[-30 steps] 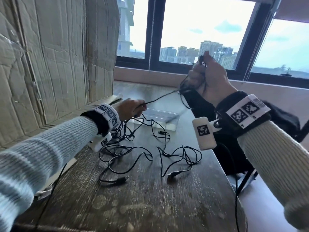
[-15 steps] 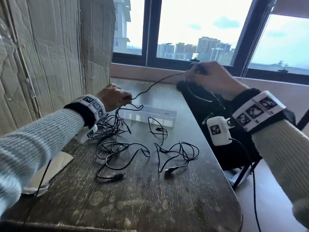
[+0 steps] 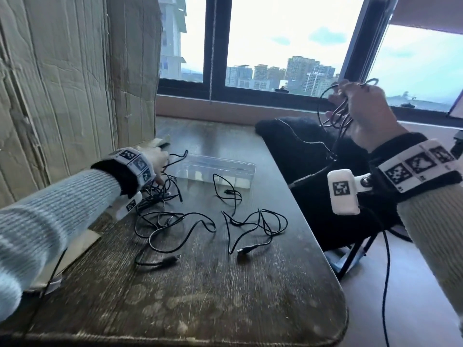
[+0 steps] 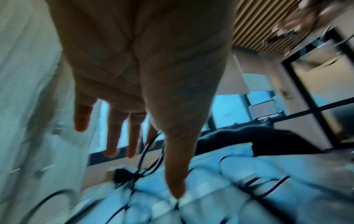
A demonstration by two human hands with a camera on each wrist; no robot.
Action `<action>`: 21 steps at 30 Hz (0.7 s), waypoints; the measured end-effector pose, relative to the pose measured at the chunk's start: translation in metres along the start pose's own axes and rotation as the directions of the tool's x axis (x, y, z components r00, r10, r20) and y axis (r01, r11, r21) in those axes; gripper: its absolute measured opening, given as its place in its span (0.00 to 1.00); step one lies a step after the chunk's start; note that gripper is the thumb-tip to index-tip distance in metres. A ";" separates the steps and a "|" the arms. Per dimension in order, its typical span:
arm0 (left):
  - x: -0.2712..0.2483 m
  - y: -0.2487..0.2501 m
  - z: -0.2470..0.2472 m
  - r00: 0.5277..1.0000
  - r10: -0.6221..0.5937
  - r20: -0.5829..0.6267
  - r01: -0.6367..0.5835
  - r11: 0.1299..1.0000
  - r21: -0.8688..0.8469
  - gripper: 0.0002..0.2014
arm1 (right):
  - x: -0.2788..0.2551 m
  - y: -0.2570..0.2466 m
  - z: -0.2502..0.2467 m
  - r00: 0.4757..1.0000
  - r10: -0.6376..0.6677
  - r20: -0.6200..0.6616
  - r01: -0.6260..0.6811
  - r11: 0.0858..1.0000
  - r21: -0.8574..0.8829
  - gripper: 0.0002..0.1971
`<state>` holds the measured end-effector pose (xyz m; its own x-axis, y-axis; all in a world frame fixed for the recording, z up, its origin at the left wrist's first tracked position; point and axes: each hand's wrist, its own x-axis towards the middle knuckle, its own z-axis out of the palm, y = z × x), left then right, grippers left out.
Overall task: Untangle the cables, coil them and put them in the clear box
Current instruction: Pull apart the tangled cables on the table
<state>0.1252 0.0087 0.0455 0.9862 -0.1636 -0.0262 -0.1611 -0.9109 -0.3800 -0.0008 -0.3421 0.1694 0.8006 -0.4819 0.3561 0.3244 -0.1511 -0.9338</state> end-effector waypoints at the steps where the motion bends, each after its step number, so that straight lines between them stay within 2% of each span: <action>1: -0.007 0.009 -0.008 0.997 0.024 -0.071 -0.023 0.999 0.023 0.30 | -0.003 0.004 0.002 1.000 0.006 0.011 -0.006 0.999 -0.047 0.07; 2: -0.016 0.022 -0.016 0.983 0.088 -0.162 -0.085 0.996 0.028 0.27 | -0.005 0.010 0.004 1.000 0.009 0.019 -0.008 0.997 -0.075 0.09; 3: -0.026 0.038 -0.023 0.949 0.176 -0.261 -0.182 0.983 0.002 0.26 | -0.008 0.014 0.005 0.999 0.011 0.031 -0.008 0.996 -0.087 0.09; 5: -0.055 0.077 -0.039 0.841 0.376 -0.389 -0.448 0.887 -0.111 0.25 | -0.010 0.022 0.006 0.999 0.017 0.047 -0.012 0.994 -0.112 0.08; 7: -0.082 0.115 -0.045 0.750 0.577 -0.325 -0.656 0.713 -0.247 0.31 | -0.012 0.027 0.006 0.998 0.016 0.068 -0.002 0.980 -0.197 0.09; 8: -0.091 0.131 -0.044 0.716 0.650 -0.255 -0.698 0.662 -0.272 0.35 | -0.012 0.031 0.006 0.996 0.017 0.088 0.007 0.965 -0.263 0.09; 10: -0.101 0.152 -0.034 0.679 0.730 -0.077 -0.726 0.653 -0.218 0.39 | -0.015 0.036 0.005 0.986 0.010 0.169 0.059 0.916 -0.396 0.10; 12: -0.105 0.165 -0.027 0.663 0.745 0.074 -0.738 0.667 -0.099 0.36 | -0.019 0.040 0.003 0.975 0.021 0.221 0.102 0.844 -0.527 0.13; 15: -0.101 0.180 -0.027 0.684 0.719 0.119 -0.729 0.670 0.141 0.30 | -0.022 0.041 -0.001 0.972 -0.029 0.233 0.196 0.648 -0.736 0.19; 16: -0.097 0.183 -0.027 0.696 0.706 0.129 -0.717 0.675 0.175 0.29 | -0.024 0.039 -0.001 0.970 -0.063 0.233 0.220 0.631 -0.744 0.18; 19: -0.072 0.188 -0.024 0.746 0.639 0.187 -0.666 0.719 0.200 0.25 | -0.025 0.033 0.001 0.961 -0.094 0.260 0.247 0.712 -0.657 0.14; 21: -0.055 0.189 -0.024 0.801 0.567 0.191 -0.595 0.791 0.145 0.28 | -0.023 0.029 0.004 0.967 -0.096 0.238 0.220 0.787 -0.577 0.14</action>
<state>0.0394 -0.1631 -0.0027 0.7057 -0.5756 -0.4131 -0.7084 -0.5681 -0.4188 -0.0078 -0.3321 0.1339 0.8623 -0.2462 0.4425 0.1408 -0.7228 -0.6766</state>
